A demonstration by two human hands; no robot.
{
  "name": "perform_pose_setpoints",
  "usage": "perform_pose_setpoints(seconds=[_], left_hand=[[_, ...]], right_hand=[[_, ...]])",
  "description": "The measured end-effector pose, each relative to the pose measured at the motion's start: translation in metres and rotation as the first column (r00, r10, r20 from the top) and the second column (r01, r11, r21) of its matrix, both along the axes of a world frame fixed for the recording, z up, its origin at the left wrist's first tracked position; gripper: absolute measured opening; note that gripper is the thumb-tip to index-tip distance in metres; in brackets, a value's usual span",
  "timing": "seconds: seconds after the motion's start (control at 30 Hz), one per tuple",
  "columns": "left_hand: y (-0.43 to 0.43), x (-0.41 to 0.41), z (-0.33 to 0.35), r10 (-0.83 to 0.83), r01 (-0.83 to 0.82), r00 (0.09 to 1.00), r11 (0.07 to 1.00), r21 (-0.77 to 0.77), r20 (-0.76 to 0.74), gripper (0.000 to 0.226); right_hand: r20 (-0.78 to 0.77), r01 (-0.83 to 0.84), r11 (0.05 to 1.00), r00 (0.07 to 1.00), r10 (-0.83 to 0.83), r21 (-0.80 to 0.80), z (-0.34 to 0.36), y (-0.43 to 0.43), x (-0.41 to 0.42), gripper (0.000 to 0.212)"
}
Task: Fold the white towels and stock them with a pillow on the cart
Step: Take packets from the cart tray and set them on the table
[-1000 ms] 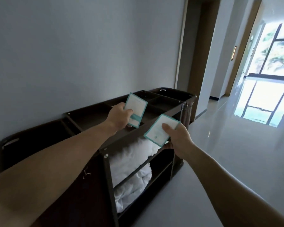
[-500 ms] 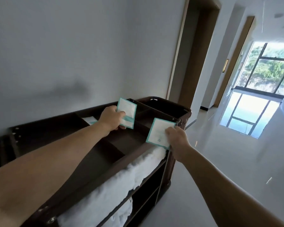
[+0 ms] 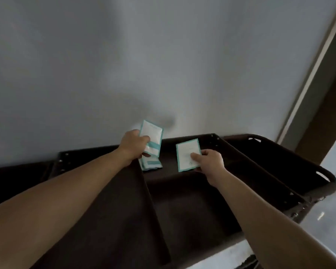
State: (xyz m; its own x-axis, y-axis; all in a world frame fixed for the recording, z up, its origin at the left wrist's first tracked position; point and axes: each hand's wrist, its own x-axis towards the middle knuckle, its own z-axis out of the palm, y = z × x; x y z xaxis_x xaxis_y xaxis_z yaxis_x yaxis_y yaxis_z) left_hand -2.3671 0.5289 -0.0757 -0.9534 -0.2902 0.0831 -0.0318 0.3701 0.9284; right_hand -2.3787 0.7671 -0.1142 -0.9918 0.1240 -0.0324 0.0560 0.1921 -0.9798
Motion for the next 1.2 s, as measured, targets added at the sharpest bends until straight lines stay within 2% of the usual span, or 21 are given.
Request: perform_pose_setpoints(seconds=[0.13, 0.27, 0.4, 0.5, 0.6, 0.73, 1.0, 1.07, 1.1, 1.17, 1.2], left_hand=[[-0.017, -0.013, 0.0, 0.179, -0.179, 0.984, 0.984, -0.025, 0.006, 0.005], [-0.022, -0.018, 0.002, 0.315, -0.314, 0.949, 0.949, -0.027, 0.017, 0.007], [-0.028, -0.015, -0.012, 0.407, -0.403, 0.912, 0.912, -0.081, 0.048, 0.007], [-0.033, -0.015, -0.019, 0.448, -0.44, 0.892, 0.891, -0.109, 0.057, 0.008], [-0.032, -0.021, -0.019, 0.441, -0.431, 0.896, 0.891, -0.144, 0.048, 0.008], [-0.027, -0.031, -0.019, 0.419, -0.41, 0.907, 0.9, -0.152, 0.038, 0.008], [-0.02, -0.042, -0.025, 0.347, -0.334, 0.934, 0.933, -0.136, 0.085, 0.012], [-0.017, -0.044, -0.024, 0.332, -0.319, 0.938, 0.939, -0.126, 0.1, 0.014], [-0.016, -0.045, -0.024, 0.316, -0.304, 0.942, 0.946, -0.113, 0.111, 0.015], [-0.013, -0.049, -0.022, 0.286, -0.282, 0.949, 0.958, -0.049, 0.128, 0.016], [-0.012, -0.051, -0.022, 0.276, -0.278, 0.952, 0.961, -0.005, 0.133, 0.016]], right_hand=[[0.116, -0.16, 0.985, 0.982, 0.152, 0.065, -0.013, -0.026, -0.068, 0.016], [0.21, -0.262, 0.954, 0.95, 0.229, 0.143, -0.035, -0.054, -0.129, 0.021], [0.303, -0.324, 0.94, 0.911, 0.28, 0.104, -0.066, -0.08, -0.166, 0.021], [0.358, -0.374, 0.906, 0.888, 0.289, 0.196, -0.083, -0.086, -0.177, 0.026], [0.365, -0.446, 0.797, 0.88, 0.305, 0.408, -0.084, -0.087, -0.179, 0.03], [0.379, -0.492, 0.527, 0.87, 0.315, 0.693, -0.074, -0.093, -0.173, 0.034], [0.28, -0.37, 0.369, 0.92, 0.274, 0.853, -0.069, -0.103, -0.162, 0.04], [0.218, -0.324, 0.389, 0.931, 0.291, 0.862, -0.065, -0.102, -0.162, 0.039], [0.183, -0.309, 0.43, 0.933, 0.31, 0.848, -0.062, -0.101, -0.163, 0.039], [0.129, -0.339, 0.588, 0.92, 0.369, 0.734, -0.05, -0.103, -0.166, 0.045], [0.118, -0.393, 0.707, 0.906, 0.405, 0.588, -0.043, -0.104, -0.166, 0.049]])
